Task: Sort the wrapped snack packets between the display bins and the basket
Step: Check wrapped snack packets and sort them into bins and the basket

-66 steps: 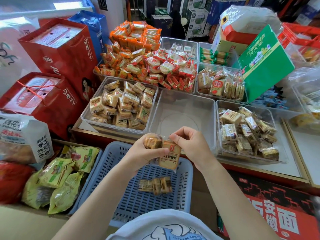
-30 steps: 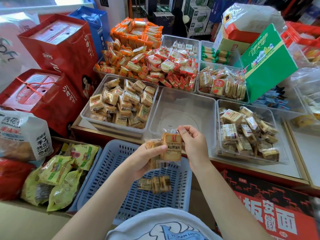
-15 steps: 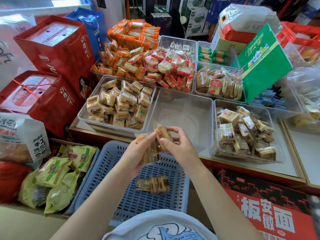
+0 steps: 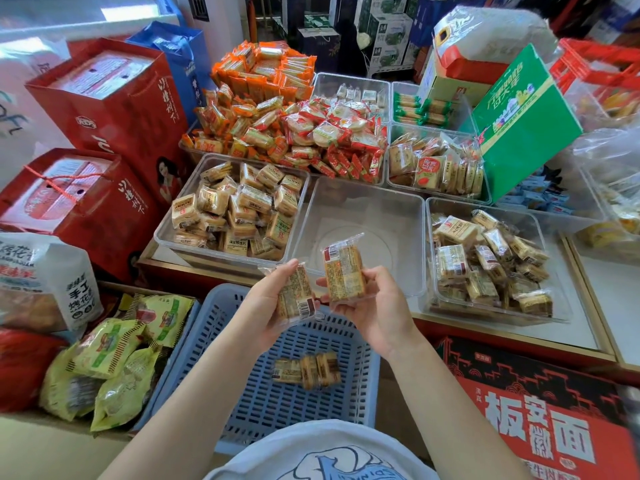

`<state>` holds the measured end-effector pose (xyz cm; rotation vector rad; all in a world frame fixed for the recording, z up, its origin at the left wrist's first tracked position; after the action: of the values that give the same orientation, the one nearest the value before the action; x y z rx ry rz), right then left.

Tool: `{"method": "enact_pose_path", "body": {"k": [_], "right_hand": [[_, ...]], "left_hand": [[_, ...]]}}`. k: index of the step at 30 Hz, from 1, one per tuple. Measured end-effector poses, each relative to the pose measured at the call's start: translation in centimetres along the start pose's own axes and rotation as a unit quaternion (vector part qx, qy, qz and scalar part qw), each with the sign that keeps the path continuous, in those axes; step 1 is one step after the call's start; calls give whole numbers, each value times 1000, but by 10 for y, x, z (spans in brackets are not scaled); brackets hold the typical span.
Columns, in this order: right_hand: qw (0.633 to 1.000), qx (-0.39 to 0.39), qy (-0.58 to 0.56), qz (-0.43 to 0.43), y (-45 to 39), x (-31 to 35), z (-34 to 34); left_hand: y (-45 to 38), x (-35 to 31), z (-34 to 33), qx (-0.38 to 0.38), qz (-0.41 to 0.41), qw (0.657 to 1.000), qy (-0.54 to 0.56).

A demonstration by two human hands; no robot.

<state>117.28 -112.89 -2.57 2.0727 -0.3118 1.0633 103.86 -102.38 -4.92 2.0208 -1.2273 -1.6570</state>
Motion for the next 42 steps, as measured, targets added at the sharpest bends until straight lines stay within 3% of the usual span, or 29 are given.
{"method": "enact_pose_path", "body": {"k": [8, 15, 20, 27, 32, 35, 37, 38, 40, 42], "right_hand": [[987, -66, 76, 124, -10, 2, 16], [987, -50, 49, 142, -14, 20, 26], [995, -46, 13, 84, -21, 27, 31], [997, -20, 25, 72, -48, 33, 42], [998, -16, 38, 37, -80, 35, 65], [996, -52, 64, 32, -110, 33, 73], [993, -76, 87, 22, -138, 29, 73], [991, -82, 108, 12, -153, 26, 71], [983, -76, 164, -19, -183, 15, 63], [972, -65, 221, -54, -212, -2, 53]], "left_hand": [[3, -11, -11, 19, -72, 997, -21], [4, -17, -24, -22, -156, 987, -42], [-14, -15, -30, -82, -140, 983, -84], [-41, -11, -75, 11, -110, 989, -95], [-62, -1, -93, 28, -108, 976, -185], [-83, -12, -74, -63, -250, 911, -322], [-100, -19, -51, -134, -328, 827, -437], [-110, -17, -38, -157, -349, 768, -514], [-131, -6, -17, -157, -350, 660, -646], [-146, 6, -1, -141, -306, 625, -705]]}}
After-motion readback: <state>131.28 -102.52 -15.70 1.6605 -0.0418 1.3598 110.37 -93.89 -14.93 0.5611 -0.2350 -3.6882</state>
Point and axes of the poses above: each hand's wrist, its own y-axis away from the middle knuckle, its own z-axis out of the back of the hand, x = y × z, the point moved 3 cm from there along -y, towards the middle knuckle, and after that the axes turned 13 degrees about -x, right-handed, at the moved point
